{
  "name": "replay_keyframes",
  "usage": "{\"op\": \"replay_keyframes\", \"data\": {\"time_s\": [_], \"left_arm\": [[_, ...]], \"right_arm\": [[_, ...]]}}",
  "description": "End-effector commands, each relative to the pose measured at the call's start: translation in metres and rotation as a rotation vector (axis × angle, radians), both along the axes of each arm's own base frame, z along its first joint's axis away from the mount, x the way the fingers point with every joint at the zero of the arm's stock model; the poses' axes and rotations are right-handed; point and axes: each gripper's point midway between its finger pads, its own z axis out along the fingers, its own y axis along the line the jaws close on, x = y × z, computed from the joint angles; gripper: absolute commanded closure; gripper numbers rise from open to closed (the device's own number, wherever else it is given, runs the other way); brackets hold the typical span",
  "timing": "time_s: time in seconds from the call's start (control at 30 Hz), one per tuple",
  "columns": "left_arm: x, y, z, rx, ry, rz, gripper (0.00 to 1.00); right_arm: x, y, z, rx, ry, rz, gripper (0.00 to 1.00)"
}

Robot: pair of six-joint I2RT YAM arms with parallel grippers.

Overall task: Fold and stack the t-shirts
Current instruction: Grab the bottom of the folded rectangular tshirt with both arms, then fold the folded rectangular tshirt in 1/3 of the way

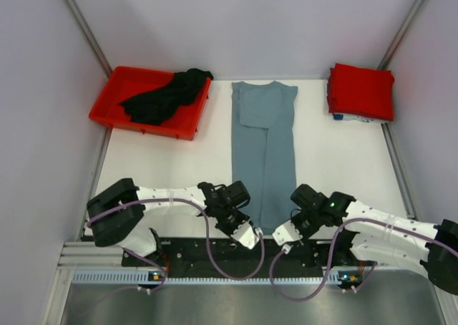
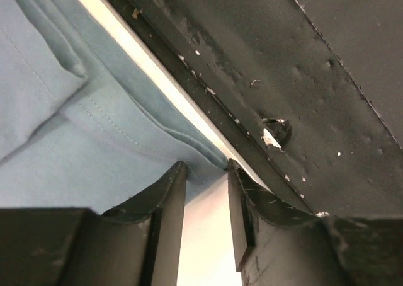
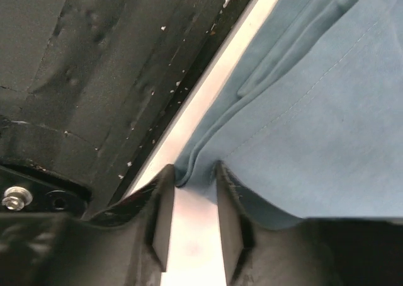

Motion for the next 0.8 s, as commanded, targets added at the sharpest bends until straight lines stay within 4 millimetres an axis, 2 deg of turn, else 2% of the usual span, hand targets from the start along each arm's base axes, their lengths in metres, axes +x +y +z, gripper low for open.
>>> {"op": "replay_keyframes", "data": {"time_s": [0.0, 0.1, 0.13, 0.27, 0.33, 0.43, 0.53, 0.7, 0.77], "left_arm": [[0.001, -0.004, -0.005, 0.03, -0.038, -0.01, 0.72], [0.008, -0.004, -0.006, 0.058, -0.057, 0.032, 0.97], [0.013, -0.002, -0.006, 0.077, -0.071, 0.057, 1.0], [0.026, -0.003, 0.022, 0.096, -0.019, 0.175, 1.0], [0.042, -0.01, 0.049, 0.039, 0.039, 0.248, 1.0], [0.078, -0.02, 0.09, -0.057, 0.164, 0.4, 1.0], [0.127, -0.026, 0.119, -0.117, 0.188, 0.52, 1.0], [0.189, -0.029, 0.126, -0.135, 0.218, 0.678, 1.0], [0.22, -0.029, 0.128, -0.15, 0.241, 0.76, 1.0]], "right_arm": [[0.004, 0.018, 0.002, 0.057, -0.017, 0.031, 0.76], [0.008, 0.026, 0.013, 0.108, -0.04, 0.009, 0.99], [0.012, 0.03, 0.019, 0.132, -0.052, -0.015, 1.0], [0.035, 0.046, 0.049, 0.244, -0.114, -0.126, 1.0], [0.056, 0.053, 0.071, 0.334, -0.135, -0.213, 1.0], [0.094, 0.061, 0.106, 0.473, -0.191, -0.312, 1.0], [0.136, 0.063, 0.128, 0.571, -0.231, -0.424, 1.0], [0.206, 0.065, 0.158, 0.757, -0.335, -0.545, 1.0], [0.232, 0.062, 0.153, 0.764, -0.319, -0.584, 1.0]]}}
